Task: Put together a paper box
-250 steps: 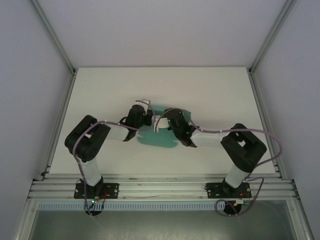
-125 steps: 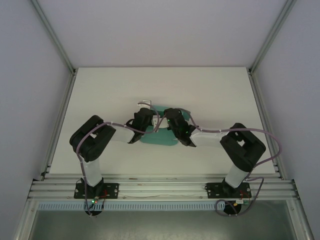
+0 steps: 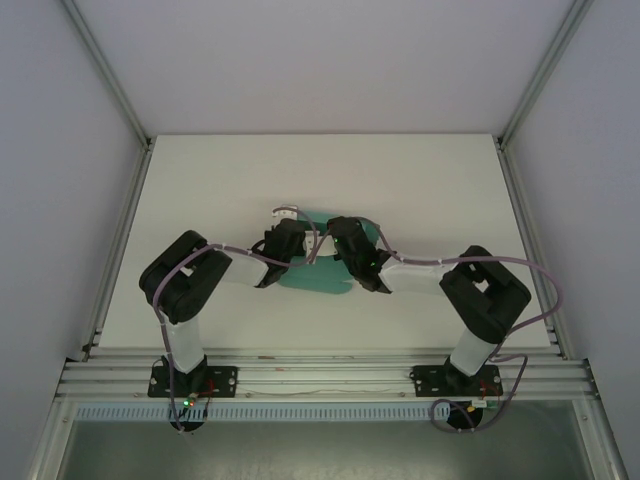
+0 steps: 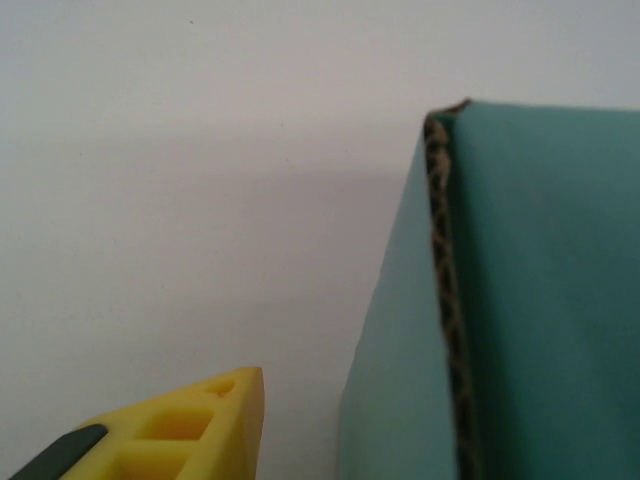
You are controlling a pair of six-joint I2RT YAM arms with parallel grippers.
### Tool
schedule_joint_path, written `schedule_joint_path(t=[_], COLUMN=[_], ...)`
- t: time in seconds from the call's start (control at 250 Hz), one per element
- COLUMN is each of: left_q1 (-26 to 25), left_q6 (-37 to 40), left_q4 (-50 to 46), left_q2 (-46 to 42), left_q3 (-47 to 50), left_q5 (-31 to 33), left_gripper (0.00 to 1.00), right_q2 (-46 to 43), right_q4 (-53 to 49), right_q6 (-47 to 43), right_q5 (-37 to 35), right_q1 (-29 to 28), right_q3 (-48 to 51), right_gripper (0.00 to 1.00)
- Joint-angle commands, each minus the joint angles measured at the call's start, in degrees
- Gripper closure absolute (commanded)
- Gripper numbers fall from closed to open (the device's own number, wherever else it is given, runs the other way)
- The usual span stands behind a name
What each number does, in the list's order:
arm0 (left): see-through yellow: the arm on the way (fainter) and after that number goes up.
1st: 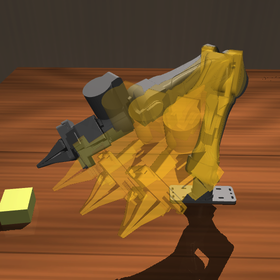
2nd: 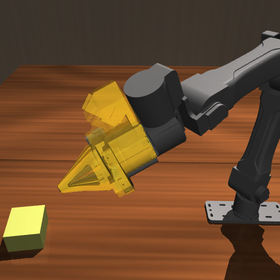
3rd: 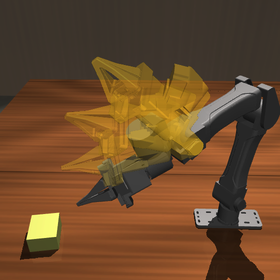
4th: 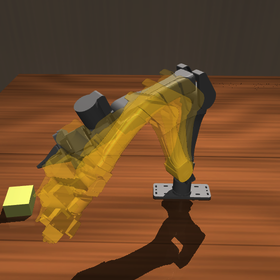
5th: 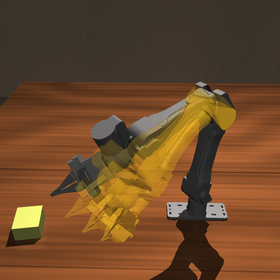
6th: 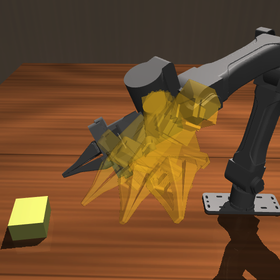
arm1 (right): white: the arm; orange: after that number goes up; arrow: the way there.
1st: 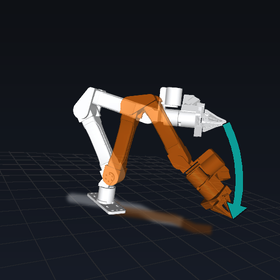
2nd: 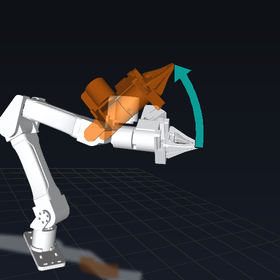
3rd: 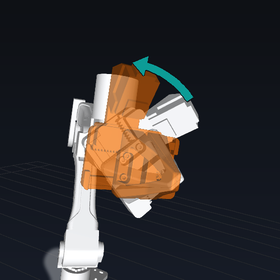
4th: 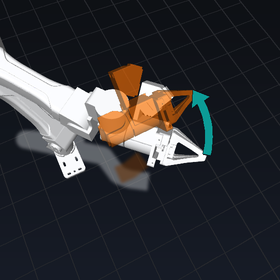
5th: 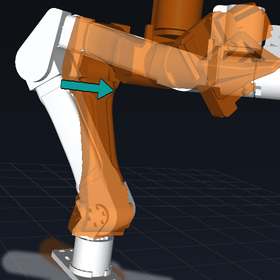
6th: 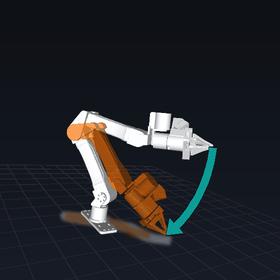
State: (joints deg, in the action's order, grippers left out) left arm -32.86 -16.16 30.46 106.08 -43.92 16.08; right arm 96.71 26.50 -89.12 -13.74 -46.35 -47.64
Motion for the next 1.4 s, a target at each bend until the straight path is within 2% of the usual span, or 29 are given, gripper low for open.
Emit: schedule_joint_path(t=[0.0, 0.068, 0.124, 0.42, 0.516, 0.568, 0.66, 0.775, 0.951, 1.015, 1.143, 1.239, 1.347, 1.395], left_q1=[0.26, 0.28, 0.28, 0.17, 0.17, 0.17, 0.17, 0.17, 0.16, 0.16, 0.56, 1.21, 1.32, 1.29], left_q6=[0.11, -0.17, -0.91, -0.67, -1.11, -0.62, -0.95, -1.59, -2.03, -1.84, -1.59, -1.54, 0.03, 0.37], left_q4=[-2.03, -2.55, -3.15, 0.06, -1.88, -2.86, -3.10, -3.98, -4.41, -4.35, -5.06, -4.14, -2.14, -1.91], left_q2=[-1.02, -0.38, 0.21, 0.68, -0.67, -1.58, -3.69, -6.09, -7.56, -7.13, -5.09, -3.32, -2.20, -2.11], left_q3=[1.45, 0.16, -1.11, -0.08, 0.40, 0.58, 1.86, 2.55, 2.61, 2.20, 0.74, 0.17, -0.45, -0.83], left_q5=[0.52, 1.20, 2.03, 2.89, 2.40, 1.30, -0.17, -1.46, -2.39, -1.34, 1.37, 1.03, -1.12, -1.32], left_gripper=[0.69, 0.80, 1.00, 1.00, 1.00, 0.77, 0.45, 0.38, 0.38, 0.42, 0.58, 0.66, 1.00, 1.00], right_q2=[1.64, 1.60, 1.73, 1.73, 1.98, 2.08, 2.17, 2.08, 2.14, 2.06, 1.91, 1.91, 1.82, 1.61], right_q4=[-6.55, -6.77, -6.98, -7.66, -7.73, -7.67, -7.60, -7.55, -7.65, -7.75, -7.81, -8.18, -9.44, -9.46], right_q6=[1.22, 1.31, 1.41, 1.76, 1.92, 1.84, 1.85, 1.90, 2.02, 2.02, 2.12, 2.45, 3.95, 6.36], right_q5=[-0.15, 0.31, 0.37, -0.03, -0.25, -0.40, -0.62, -0.82, -0.82, -0.94, -0.90, -0.63, 0.09, 0.36], right_q1=[-0.63, -0.62, -0.58, -0.65, -0.66, -0.59, -0.63, -0.59, -0.63, -0.63, -0.59, -0.60, -0.63, -0.47], right_q3=[-0.15, -0.07, -0.19, -0.52, -0.66, -0.75, -0.82, -0.83, -0.96, -1.00, -1.05, -1.04, -1.49, -2.25], right_gripper=[1.00, 1.00, 1.00, 1.00, 1.00, 1.00, 1.00, 1.00, 1.00, 1.00, 1.00, 1.00, 1.00, 0.96])
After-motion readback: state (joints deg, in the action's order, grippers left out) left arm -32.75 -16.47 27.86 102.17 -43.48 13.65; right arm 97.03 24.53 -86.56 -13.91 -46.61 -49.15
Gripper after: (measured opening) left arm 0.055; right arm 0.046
